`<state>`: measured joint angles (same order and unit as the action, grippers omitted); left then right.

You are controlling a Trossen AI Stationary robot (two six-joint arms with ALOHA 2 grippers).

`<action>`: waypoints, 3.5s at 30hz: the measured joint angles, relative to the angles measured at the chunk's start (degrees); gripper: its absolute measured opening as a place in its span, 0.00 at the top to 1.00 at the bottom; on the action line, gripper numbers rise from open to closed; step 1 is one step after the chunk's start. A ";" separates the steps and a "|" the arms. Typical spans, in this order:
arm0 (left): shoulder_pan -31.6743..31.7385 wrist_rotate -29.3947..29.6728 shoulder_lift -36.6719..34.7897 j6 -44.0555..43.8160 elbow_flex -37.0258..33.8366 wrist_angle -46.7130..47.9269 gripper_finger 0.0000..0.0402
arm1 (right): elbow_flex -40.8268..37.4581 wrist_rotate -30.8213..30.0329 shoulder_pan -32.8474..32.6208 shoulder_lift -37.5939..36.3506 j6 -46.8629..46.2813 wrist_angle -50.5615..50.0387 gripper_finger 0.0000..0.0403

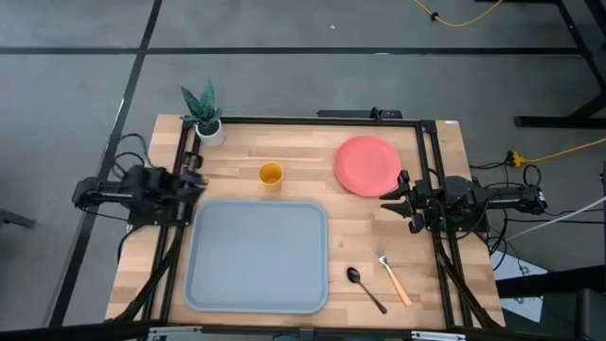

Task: Pick and place plate/cup/fork/spoon on tray
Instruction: Put the pink plate on the grey tray

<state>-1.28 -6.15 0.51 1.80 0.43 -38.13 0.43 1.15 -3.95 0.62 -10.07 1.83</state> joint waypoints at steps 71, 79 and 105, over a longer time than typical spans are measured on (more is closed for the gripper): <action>0.02 11.18 -0.04 -2.68 -0.02 29.84 0.90 | 2.51 1.75 0.00 1.43 17.01 45.63 0.72; 0.02 11.45 -0.04 -5.15 -0.02 29.31 0.90 | 21.75 -21.96 0.02 16.01 16.67 0.90 0.72; 0.02 11.43 -0.03 -4.19 -0.02 30.04 0.90 | 31.98 -11.85 -0.09 59.91 -10.13 -29.17 0.72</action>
<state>-1.26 5.29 0.48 -2.39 0.40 -8.09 32.40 -10.70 -4.03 60.53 -20.19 -27.34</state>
